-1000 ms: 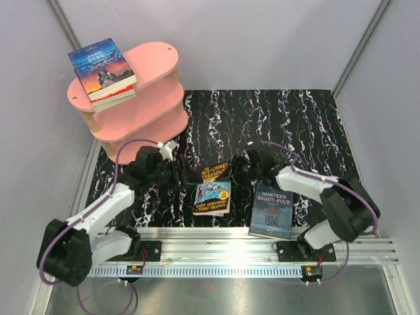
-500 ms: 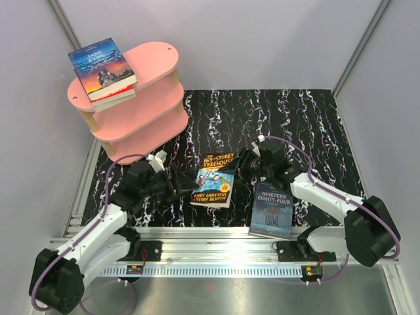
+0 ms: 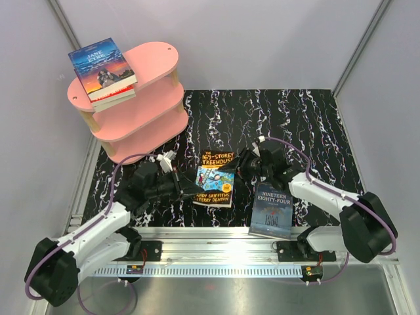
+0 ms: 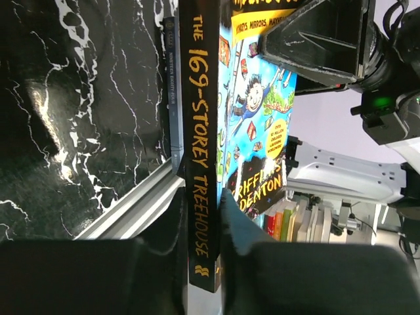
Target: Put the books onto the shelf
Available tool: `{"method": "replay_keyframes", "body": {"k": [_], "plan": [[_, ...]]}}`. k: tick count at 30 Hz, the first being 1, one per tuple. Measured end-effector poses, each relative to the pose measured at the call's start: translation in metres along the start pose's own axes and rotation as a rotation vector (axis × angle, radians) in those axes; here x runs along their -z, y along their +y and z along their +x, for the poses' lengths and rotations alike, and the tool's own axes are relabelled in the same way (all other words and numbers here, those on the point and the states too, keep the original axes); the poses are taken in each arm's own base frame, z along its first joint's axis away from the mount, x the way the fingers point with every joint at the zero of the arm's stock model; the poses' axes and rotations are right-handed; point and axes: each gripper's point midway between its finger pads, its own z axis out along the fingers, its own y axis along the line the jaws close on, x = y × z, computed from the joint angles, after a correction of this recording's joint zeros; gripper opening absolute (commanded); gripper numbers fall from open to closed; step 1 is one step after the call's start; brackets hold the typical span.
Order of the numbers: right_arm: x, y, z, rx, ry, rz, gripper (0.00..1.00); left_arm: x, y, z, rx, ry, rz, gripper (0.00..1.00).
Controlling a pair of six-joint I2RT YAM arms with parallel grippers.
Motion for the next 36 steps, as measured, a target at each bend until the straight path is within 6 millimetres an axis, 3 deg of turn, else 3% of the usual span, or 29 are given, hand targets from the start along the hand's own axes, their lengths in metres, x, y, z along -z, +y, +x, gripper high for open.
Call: {"method": "replay_keyframes", "body": {"k": [4, 6, 8, 9, 14, 19, 23, 25, 28, 33, 36], "plan": [[-0.004, 0.002, -0.003, 0.003, 0.003, 0.015, 0.0, 0.0, 0.001, -0.004, 0.0, -0.02, -0.03, 0.0], [-0.003, 0.009, -0.005, 0.021, 0.003, 0.017, 0.17, 0.002, -0.003, -0.008, -0.013, -0.038, -0.039, 0.0], [0.0, 0.02, -0.006, 0.049, 0.005, 0.019, 0.62, 0.006, -0.01, -0.012, -0.036, -0.061, -0.041, 0.0], [0.001, 0.026, -0.007, 0.06, 0.005, 0.02, 0.99, 0.009, -0.014, -0.014, -0.047, -0.071, -0.04, 0.0], [0.025, 0.073, -0.025, 0.163, -0.06, 0.027, 1.0, 0.031, -0.027, -0.044, -0.104, -0.171, -0.063, 0.0], [0.088, 0.134, -0.043, 0.293, -0.19, -0.039, 1.0, 0.06, -0.014, -0.088, -0.058, -0.306, -0.163, 0.0], [0.131, 0.162, -0.045, 0.379, -0.275, -0.074, 1.0, 0.08, -0.028, -0.125, -0.074, -0.389, -0.172, 0.0], [0.139, 0.162, -0.041, 0.399, -0.276, -0.072, 1.0, 0.09, -0.037, -0.143, -0.089, -0.428, -0.159, 0.0], [0.136, 0.145, -0.038, 0.384, -0.254, -0.025, 1.0, 0.1, -0.045, -0.167, -0.104, -0.469, -0.141, 0.0], [0.122, 0.102, -0.033, 0.327, -0.201, 0.078, 1.0, 0.114, -0.033, -0.187, -0.086, -0.527, -0.182, 0.0], [0.12, 0.087, -0.029, 0.306, -0.18, 0.117, 1.0, 0.125, -0.021, -0.194, -0.054, -0.57, -0.229, 0.0]]}}
